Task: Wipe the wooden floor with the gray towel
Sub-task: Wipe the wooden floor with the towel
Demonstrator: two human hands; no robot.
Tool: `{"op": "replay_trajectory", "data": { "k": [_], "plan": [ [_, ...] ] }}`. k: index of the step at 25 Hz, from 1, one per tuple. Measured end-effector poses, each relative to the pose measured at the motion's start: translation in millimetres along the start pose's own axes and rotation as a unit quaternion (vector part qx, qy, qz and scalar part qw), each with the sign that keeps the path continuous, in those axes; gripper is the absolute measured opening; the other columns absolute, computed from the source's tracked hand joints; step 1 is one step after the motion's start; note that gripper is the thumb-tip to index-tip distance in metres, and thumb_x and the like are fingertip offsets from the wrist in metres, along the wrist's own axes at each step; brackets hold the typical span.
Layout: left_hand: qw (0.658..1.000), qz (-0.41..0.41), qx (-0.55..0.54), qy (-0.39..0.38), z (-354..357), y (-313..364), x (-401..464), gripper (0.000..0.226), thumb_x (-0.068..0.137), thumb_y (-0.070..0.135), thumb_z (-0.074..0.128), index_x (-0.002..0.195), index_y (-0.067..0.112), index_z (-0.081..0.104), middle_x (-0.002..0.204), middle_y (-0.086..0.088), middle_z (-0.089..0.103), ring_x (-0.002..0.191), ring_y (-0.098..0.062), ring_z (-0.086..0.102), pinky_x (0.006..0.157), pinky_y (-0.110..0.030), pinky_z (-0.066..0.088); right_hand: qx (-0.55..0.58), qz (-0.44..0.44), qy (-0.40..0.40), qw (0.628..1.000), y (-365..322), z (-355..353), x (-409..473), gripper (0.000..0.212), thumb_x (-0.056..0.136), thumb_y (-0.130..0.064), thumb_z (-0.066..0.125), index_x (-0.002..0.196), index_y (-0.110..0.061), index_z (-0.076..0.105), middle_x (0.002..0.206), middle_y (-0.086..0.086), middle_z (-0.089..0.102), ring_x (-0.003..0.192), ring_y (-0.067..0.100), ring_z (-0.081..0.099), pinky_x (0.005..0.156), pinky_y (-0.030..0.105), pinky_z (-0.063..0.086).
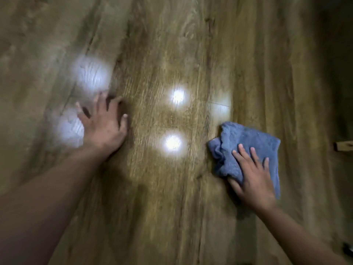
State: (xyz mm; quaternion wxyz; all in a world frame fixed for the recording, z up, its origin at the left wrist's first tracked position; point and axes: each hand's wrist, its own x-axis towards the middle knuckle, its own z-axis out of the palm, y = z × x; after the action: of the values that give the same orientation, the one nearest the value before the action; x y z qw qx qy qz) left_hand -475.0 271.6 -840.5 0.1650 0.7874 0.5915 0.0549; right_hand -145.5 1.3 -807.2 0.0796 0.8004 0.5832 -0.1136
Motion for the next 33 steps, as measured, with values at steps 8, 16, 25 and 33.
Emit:
{"op": "replay_trajectory", "data": {
  "k": [8, 16, 25, 33],
  "plan": [
    [0.994, -0.071, 0.046, 0.074, 49, 89, 85, 0.059, 0.095, 0.06, 0.033, 0.144, 0.027, 0.042, 0.161, -0.006, 0.033, 0.153, -0.025, 0.02, 0.116, -0.071, 0.01, 0.087, 0.174, 0.106, 0.975, -3, -8, 136, 0.079, 0.079, -0.068, 0.045, 0.151, -0.04, 0.03, 0.164, -0.007, 0.021, 0.151, 0.032, 0.013, 0.114, 0.068, 0.006],
    [0.993, -0.079, 0.035, 0.078, 44, 91, 79, 0.061, 0.093, 0.058, 0.038, 0.145, 0.027, 0.045, 0.161, -0.005, 0.033, 0.153, -0.024, 0.017, 0.117, -0.065, 0.008, 0.12, 0.211, 0.132, 0.961, -25, -52, 303, 0.075, 0.087, -0.064, 0.044, 0.154, -0.031, 0.03, 0.165, -0.007, 0.019, 0.149, 0.046, 0.011, 0.112, 0.074, 0.002],
    [0.991, -0.09, 0.038, 0.086, 39, 94, 81, 0.061, 0.09, 0.056, 0.041, 0.142, 0.026, 0.05, 0.159, -0.002, 0.037, 0.153, -0.026, 0.024, 0.118, -0.065, 0.011, 0.036, -0.15, 0.053, 0.987, -82, -54, 245, 0.082, 0.085, -0.06, 0.054, 0.155, -0.024, 0.031, 0.166, -0.007, 0.019, 0.15, 0.046, 0.008, 0.113, 0.074, 0.007],
    [0.991, -0.088, 0.064, 0.078, 44, 89, 83, 0.06, 0.09, 0.057, 0.042, 0.143, 0.03, 0.046, 0.161, -0.001, 0.034, 0.154, -0.023, 0.02, 0.119, -0.065, 0.009, -0.006, -0.17, 0.072, 0.983, -36, -69, 302, 0.08, 0.08, -0.058, 0.064, 0.15, -0.026, 0.041, 0.16, -0.001, 0.034, 0.148, 0.037, 0.027, 0.114, 0.07, 0.016]
  ]
}}
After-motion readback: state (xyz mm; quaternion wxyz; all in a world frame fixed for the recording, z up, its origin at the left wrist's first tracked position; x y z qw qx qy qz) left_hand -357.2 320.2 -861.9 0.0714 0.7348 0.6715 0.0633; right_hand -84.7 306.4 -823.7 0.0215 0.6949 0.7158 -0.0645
